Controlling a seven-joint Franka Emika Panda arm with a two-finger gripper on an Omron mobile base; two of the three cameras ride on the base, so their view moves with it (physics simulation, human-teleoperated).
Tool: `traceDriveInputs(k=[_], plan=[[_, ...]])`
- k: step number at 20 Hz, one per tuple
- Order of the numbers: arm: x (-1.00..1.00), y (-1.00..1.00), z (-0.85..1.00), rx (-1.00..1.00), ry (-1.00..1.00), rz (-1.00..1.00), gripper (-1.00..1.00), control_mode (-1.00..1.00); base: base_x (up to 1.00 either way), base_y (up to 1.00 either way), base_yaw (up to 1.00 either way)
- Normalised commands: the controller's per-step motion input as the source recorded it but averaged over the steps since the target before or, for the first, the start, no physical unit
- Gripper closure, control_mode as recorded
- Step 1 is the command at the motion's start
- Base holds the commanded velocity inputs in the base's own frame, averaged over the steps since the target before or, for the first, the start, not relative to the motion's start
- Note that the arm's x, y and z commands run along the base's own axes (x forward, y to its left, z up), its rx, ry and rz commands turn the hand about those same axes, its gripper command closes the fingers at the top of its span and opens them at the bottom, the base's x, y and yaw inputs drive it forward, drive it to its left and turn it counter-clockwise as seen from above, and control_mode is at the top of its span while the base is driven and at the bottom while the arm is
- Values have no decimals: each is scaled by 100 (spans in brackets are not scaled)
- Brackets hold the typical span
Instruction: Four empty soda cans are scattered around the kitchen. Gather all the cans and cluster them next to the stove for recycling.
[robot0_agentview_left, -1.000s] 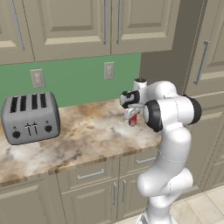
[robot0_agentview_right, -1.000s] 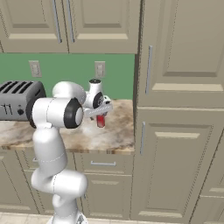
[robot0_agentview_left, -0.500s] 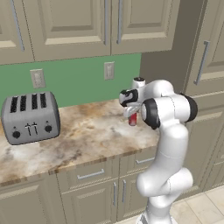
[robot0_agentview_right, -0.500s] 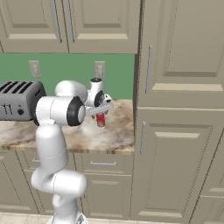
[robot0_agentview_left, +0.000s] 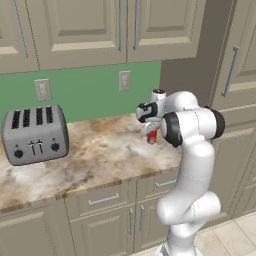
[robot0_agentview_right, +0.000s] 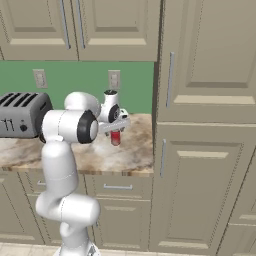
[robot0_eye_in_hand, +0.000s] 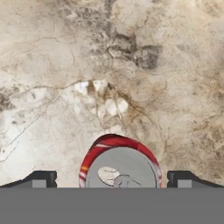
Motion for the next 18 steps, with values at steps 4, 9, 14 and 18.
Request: traceDriveInputs(k=[4,9,14,18], plan=[[17,-1,-7,0,0,-6,-100,-100,0,0,0],[11,-3,-9,0,0,-5,-100,-100,0,0,0],[12,-2,-12,0,0,-2,-100,-100,0,0,0],[11,-1,-13,0,0,0,-100,-100,0,0,0]])
